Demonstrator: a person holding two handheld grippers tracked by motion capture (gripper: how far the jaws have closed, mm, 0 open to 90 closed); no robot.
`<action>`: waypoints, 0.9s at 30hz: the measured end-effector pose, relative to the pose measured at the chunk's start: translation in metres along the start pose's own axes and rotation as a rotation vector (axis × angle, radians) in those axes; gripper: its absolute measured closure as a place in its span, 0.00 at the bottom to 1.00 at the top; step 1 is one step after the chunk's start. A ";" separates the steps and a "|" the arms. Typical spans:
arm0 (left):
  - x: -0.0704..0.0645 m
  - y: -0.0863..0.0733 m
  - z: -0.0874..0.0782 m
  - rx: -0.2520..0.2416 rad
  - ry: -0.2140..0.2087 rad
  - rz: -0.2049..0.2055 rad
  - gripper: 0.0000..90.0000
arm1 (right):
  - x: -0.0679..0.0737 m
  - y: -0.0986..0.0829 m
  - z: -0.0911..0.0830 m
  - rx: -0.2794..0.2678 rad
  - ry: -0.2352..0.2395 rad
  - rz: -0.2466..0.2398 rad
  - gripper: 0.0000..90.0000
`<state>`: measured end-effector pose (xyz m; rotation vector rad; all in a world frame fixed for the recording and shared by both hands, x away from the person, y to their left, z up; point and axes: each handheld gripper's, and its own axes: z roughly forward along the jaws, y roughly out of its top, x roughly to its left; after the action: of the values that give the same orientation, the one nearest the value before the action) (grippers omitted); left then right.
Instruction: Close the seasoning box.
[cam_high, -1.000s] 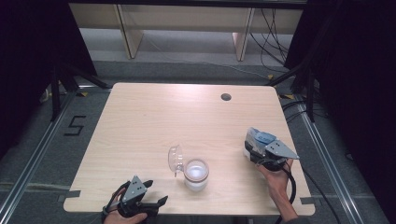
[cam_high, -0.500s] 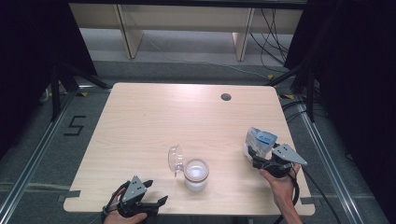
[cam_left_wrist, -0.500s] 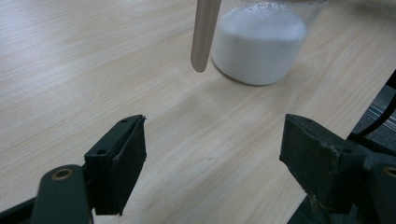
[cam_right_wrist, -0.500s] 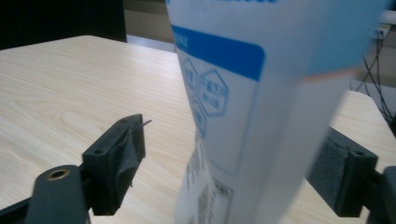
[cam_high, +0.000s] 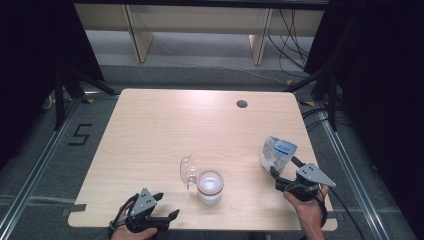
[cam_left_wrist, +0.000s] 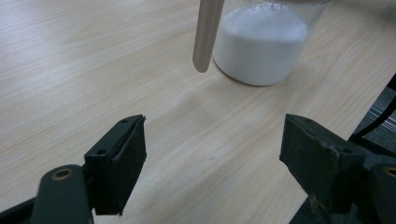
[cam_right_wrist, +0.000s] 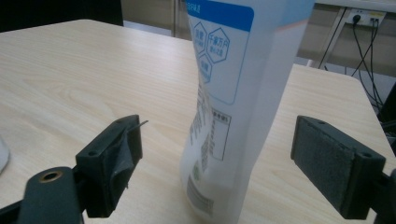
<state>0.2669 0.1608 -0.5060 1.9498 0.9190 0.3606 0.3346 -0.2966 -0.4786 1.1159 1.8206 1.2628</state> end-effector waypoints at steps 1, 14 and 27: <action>0.000 0.000 0.000 -0.004 0.002 0.004 0.25 | 0.000 0.000 -0.002 0.001 -0.006 -0.003 0.20; 0.002 0.000 0.000 -0.001 0.011 -0.009 0.25 | 0.010 -0.003 -0.016 0.019 0.013 -0.021 0.19; 0.005 0.001 0.000 -0.015 0.010 -0.028 0.25 | 0.020 -0.005 -0.030 0.039 0.044 -0.033 0.20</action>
<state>0.2706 0.1638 -0.5054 1.9210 0.9467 0.3606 0.2985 -0.2909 -0.4748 1.0825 1.8961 1.2466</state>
